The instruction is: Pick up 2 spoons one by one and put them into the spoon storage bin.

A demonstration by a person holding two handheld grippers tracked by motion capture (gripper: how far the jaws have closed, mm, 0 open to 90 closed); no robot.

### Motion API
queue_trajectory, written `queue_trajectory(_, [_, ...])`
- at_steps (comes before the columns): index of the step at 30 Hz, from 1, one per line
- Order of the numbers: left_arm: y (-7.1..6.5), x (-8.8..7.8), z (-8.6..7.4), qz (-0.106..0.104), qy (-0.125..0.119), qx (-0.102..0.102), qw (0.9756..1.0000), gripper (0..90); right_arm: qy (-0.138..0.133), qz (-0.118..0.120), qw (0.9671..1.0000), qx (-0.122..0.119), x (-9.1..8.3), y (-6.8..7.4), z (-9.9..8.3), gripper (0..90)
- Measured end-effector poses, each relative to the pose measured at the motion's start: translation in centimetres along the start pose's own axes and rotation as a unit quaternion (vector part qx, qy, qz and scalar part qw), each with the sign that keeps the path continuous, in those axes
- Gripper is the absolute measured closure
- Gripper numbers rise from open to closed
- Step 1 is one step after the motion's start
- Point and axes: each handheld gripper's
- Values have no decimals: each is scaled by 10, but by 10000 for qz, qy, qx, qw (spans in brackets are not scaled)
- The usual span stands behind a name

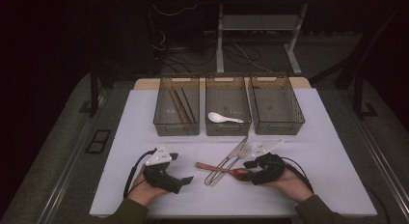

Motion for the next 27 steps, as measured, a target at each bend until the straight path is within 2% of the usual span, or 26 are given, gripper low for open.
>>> queue_trajectory(4, [0, 1, 0, -20, 21, 2, 10000, 0, 91, -51, 9996, -243, 2, 5, 0, 515])
queue_trajectory(6, [0, 1, 0, -27, 23, 22, 10000, 0, 106, -8, 9996, -277, 2, 6, 0, 547])
queue_trajectory(13, [-1, 2, 0, -42, 55, 57, 10000, 0, 144, 306, 9984, -452, 3, 8, 0, 693])
queue_trajectory(19, [-2, 2, 0, -61, 27, 101, 9999, 0, 210, 497, 9975, -466, 4, 10, 1, 782])
queue_trajectory(27, [-2, 4, 0, -138, 26, 101, 9999, 0, 223, 515, 9977, -393, 4, 9, 2, 795])
Point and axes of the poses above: each handheld gripper's, and its own axes: x roughly forward along the jaws, z roughly out of its top, y roughly to its left, and after that the axes turned 8 degrees about y, right-handed
